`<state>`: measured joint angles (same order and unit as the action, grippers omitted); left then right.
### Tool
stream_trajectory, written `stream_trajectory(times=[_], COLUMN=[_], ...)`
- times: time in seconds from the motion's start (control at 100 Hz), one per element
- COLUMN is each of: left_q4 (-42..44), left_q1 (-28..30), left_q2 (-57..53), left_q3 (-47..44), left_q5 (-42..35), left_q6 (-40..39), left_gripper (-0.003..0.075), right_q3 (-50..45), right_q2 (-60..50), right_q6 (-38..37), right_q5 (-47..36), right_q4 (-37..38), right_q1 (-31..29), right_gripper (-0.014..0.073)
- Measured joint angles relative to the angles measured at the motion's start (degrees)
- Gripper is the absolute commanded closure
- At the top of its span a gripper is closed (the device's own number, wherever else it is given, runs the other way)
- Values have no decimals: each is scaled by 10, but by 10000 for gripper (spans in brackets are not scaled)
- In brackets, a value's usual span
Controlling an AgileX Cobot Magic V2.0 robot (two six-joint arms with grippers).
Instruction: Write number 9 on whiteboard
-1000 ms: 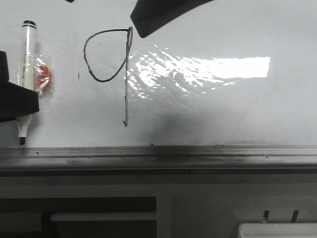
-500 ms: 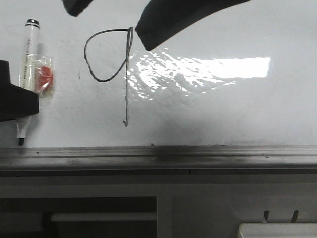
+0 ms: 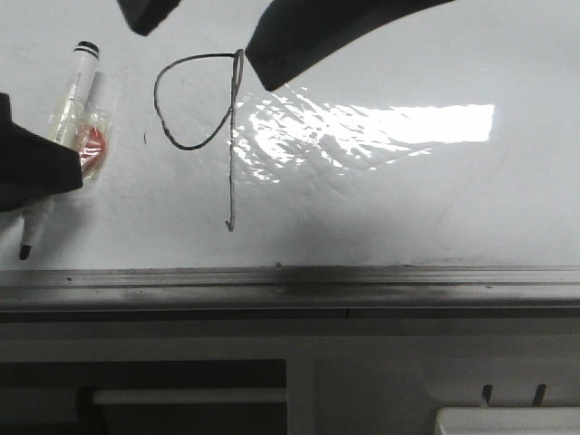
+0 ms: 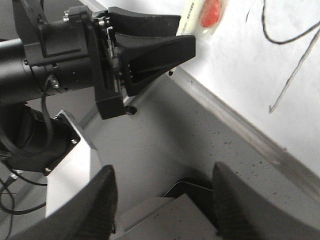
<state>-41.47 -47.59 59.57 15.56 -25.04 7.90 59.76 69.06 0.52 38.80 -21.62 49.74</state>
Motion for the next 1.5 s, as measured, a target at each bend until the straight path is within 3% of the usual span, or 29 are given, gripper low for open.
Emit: stream_trajectory(times=[0.11,0.24,0.31,0.39,0.62,0.76,1.09,1.5], left_q4=[0,20,48,85,176,212,227,227], left_q1=[0,0,0,0,0,0,0,0], left_q2=[-41,-115,-162,-219,-358,-440,-554,-558], left_q3=[0,0,0,0,-4,-29,-89,-99], left_q5=[1,7,17,39,157,213,293,299], left_q6=[0,0,0,1,4,5,5,5], left_gripper=[373,414,542,743,740,740,740,740], right_q3=[0,-4,-18,-48,-221,-338,-485,-496], right_q2=[-3,-22,-44,-81,-224,-329,-532,-557], right_q6=[0,0,0,0,0,0,0,0], right_q5=[-7,-19,-44,-94,-284,-354,-366,-359], right_q4=[33,51,58,72,125,149,154,154], right_q1=[0,0,0,0,0,0,0,0], right_gripper=[673,659,659,659,659,660,664,664])
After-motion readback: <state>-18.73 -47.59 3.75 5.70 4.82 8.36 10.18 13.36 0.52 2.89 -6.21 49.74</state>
